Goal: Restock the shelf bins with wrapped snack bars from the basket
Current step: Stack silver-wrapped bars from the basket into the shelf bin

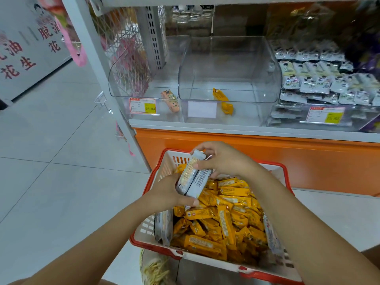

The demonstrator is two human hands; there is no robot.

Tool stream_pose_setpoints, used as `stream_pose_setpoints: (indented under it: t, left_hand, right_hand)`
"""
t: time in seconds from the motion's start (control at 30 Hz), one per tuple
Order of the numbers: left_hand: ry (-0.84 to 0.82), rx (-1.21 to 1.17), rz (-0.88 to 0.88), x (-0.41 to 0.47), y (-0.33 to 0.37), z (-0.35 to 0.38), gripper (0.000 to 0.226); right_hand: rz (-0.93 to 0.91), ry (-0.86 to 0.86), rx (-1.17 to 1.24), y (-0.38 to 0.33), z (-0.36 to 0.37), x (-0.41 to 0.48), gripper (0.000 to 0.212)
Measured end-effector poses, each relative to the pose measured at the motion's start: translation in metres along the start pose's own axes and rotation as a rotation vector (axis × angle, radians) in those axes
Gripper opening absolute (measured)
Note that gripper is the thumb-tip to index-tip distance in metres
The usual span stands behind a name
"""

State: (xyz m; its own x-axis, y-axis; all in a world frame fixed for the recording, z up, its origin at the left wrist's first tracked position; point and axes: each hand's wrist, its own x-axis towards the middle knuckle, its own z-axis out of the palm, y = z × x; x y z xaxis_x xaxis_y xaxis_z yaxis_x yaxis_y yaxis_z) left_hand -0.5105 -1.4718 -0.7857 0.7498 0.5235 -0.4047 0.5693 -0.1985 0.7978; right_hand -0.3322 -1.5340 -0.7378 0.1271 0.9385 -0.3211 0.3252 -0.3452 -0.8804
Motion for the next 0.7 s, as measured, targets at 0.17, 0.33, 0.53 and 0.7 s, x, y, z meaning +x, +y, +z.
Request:
stream_pose_setpoints:
  t: [0.17, 0.33, 0.53, 0.7]
  left_hand:
    - [-0.182, -0.248, -0.006, -0.004, 0.01, 0.001, 0.046]
    - [-0.247, -0.346, -0.003, -0.01, 0.024, -0.003, 0.034]
    - [-0.169, -0.469, 0.02, -0.007, 0.033, -0.004, 0.042]
    - [-0.101, -0.414, 0.033, -0.006, 0.039, -0.012, 0.055]
  right_hand:
    - [-0.009, -0.054, 0.038, -0.013, -0.016, -0.012, 0.044]
    - [0.0, -0.099, 0.22, -0.009, -0.027, -0.021, 0.05]
    - [0.005, -0.074, 0.324, 0.011, -0.012, -0.034, 0.035]
    - [-0.064, 0.058, 0.354, 0.019, -0.019, -0.043, 0.035]
